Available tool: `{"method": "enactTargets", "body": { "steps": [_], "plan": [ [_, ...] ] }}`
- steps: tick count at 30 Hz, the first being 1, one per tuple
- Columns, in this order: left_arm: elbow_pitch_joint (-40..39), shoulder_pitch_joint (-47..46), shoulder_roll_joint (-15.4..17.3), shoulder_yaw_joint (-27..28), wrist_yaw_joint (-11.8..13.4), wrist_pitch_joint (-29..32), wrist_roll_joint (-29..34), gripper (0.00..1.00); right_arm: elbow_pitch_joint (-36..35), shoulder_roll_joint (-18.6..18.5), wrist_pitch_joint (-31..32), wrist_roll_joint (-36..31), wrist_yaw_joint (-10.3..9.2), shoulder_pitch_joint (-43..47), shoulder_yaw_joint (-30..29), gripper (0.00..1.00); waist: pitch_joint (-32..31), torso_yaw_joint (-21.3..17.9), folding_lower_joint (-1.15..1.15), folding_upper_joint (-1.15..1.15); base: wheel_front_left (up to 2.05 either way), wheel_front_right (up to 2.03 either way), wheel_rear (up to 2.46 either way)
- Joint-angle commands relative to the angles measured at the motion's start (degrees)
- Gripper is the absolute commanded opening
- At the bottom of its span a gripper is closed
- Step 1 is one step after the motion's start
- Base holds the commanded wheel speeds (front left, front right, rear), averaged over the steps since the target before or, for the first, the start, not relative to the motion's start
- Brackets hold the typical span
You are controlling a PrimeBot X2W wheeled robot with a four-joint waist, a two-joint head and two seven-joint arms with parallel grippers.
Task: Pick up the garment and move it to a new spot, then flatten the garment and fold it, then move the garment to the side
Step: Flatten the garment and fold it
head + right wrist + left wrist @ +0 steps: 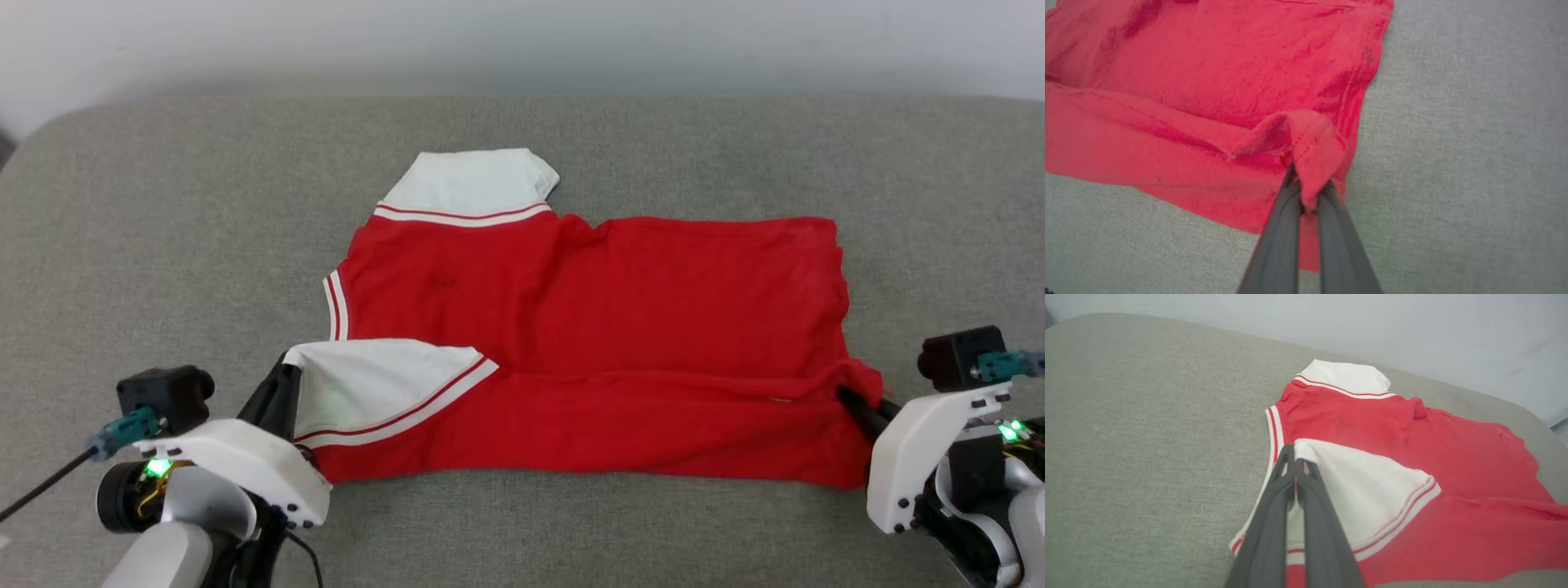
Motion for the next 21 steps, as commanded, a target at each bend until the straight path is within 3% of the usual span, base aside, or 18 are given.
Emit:
{"method": "enactTargets", "body": {
  "steps": [1, 3, 4, 6, 7, 8, 9, 10, 11, 16, 21],
  "plan": [
    [2.3, -2.1, -0.6, -0.2, -0.8, -0.2, -0.3, 0.0, 1.3, -0.2, -0.6, 0.3, -0.04, -2.3, 1.0, 0.0, 3.4, -0.2, -0.01, 0.0, 0.0, 0.0, 0.0],
    [5.7, -4.3, -1.4, -0.8, -2.0, 0.1, -0.8, 0.0, 3.9, -0.3, -1.5, 0.5, -0.04, -4.6, 2.5, 0.0, 4.7, -0.4, -0.01, 0.0, 0.0, 0.0, 0.0],
    [7.2, -5.4, -1.9, -1.1, -2.6, 0.1, -1.0, 0.0, 5.2, -0.5, -2.1, 0.5, -0.04, -5.8, 3.5, 0.06, 5.3, -0.5, -0.01, 0.0, 0.0, 0.0, 0.0],
    [10.4, -7.2, -2.6, -1.5, -3.8, 0.3, -1.3, 0.0, 7.7, -0.4, -3.7, 0.7, -0.04, -7.9, 5.0, 0.37, 6.3, -0.5, -0.01, 0.0, 0.0, 0.0, 0.0],
    [12.1, -8.0, -2.9, -1.7, -4.6, 0.4, -1.7, 0.0, 9.2, -0.4, -4.7, 0.7, -0.04, -8.8, 5.6, 0.75, 6.6, -0.4, -0.01, 0.0, 0.0, 0.0, 0.0],
    [13.8, -8.7, -3.3, -2.0, -5.3, 0.8, -2.1, 0.0, 10.5, -0.6, -5.4, 0.8, -0.04, -9.2, 6.2, 1.0, 6.9, -0.4, -0.01, 0.0, 0.0, 0.0, 0.0],
    [15.1, -9.4, -3.8, -2.1, -5.8, 0.7, -2.4, 0.33, 11.9, -0.7, -6.1, 1.0, -0.04, -9.7, 6.6, 1.0, 7.0, -0.3, -0.01, 0.0, 0.0, 0.0, 0.0],
    [16.2, -10.1, -4.3, -2.3, -6.3, 0.5, -2.7, 0.58, 13.2, -0.9, -6.8, 1.1, -0.04, -10.1, 7.2, 1.0, 7.0, -0.2, -0.01, 0.0, 0.0, 0.0, 0.0],
    [17.5, -10.5, -4.6, -2.5, -6.7, 0.6, -2.9, 0.97, 14.4, -1.0, -7.6, 1.3, -0.06, -10.2, 7.7, 1.0, 6.9, -0.1, -0.01, 0.0, 0.0, 0.0, 0.0],
    [21.2, -10.7, -5.7, -2.3, -8.5, -1.2, -3.8, 1.0, 15.9, -1.3, -14.6, 2.9, -0.05, -9.1, 8.7, 1.0, 4.6, 0.0, -0.01, 0.0, 0.0, 0.0, 0.0],
    [21.2, -8.5, -3.7, -1.2, -8.1, -1.5, -4.3, 1.0, 13.8, -1.1, -23.2, 4.1, -0.04, -6.2, 7.8, 1.0, 0.2, -0.6, -0.01, 0.0, 0.0, 0.0, 0.0]
  ]
}}
